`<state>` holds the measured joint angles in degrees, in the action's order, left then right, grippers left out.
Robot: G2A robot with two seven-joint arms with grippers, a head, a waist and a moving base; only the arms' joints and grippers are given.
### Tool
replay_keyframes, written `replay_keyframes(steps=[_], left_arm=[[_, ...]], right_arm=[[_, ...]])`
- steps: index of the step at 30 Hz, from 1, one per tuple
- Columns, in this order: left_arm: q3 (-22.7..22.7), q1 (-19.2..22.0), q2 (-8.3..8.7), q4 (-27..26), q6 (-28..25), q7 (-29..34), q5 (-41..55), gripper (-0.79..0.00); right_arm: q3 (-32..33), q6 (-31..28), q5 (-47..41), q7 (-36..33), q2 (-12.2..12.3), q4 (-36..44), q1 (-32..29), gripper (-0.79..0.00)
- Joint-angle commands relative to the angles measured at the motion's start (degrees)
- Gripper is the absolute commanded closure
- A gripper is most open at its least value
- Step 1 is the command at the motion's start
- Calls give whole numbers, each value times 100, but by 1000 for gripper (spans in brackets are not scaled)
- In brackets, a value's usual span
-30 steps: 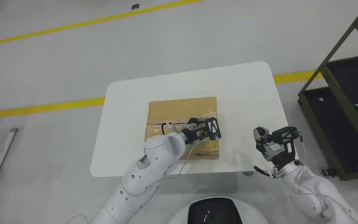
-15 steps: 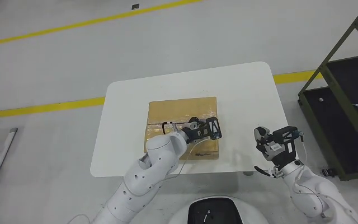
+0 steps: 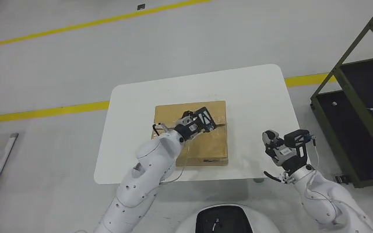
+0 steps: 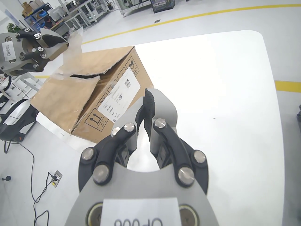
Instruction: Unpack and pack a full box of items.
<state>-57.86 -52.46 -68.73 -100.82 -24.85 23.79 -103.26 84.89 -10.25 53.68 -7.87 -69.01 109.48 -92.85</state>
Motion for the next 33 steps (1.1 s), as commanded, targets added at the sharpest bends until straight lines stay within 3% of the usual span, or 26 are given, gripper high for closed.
replay_keyframes(steps=[1, 13, 27, 33], left_arm=[[-277, -157, 35, -161, 76, 29, 95, 0], [-1969, -922, 214, -987, 468, 65, 514, 0], [-3730, -1689, 342, -924, 810, -125, 1035, 0], [-4081, -1742, 367, -676, 938, -191, 1139, 0]], right_arm=[[-2, -46, -54, -18, 0, -11, 30, 0], [-75, -541, -759, -201, -10, 99, 486, 0], [-1188, -531, -184, -873, -97, -295, 1582, 0], [-1510, -381, -119, -870, -155, -659, 1874, 0]])
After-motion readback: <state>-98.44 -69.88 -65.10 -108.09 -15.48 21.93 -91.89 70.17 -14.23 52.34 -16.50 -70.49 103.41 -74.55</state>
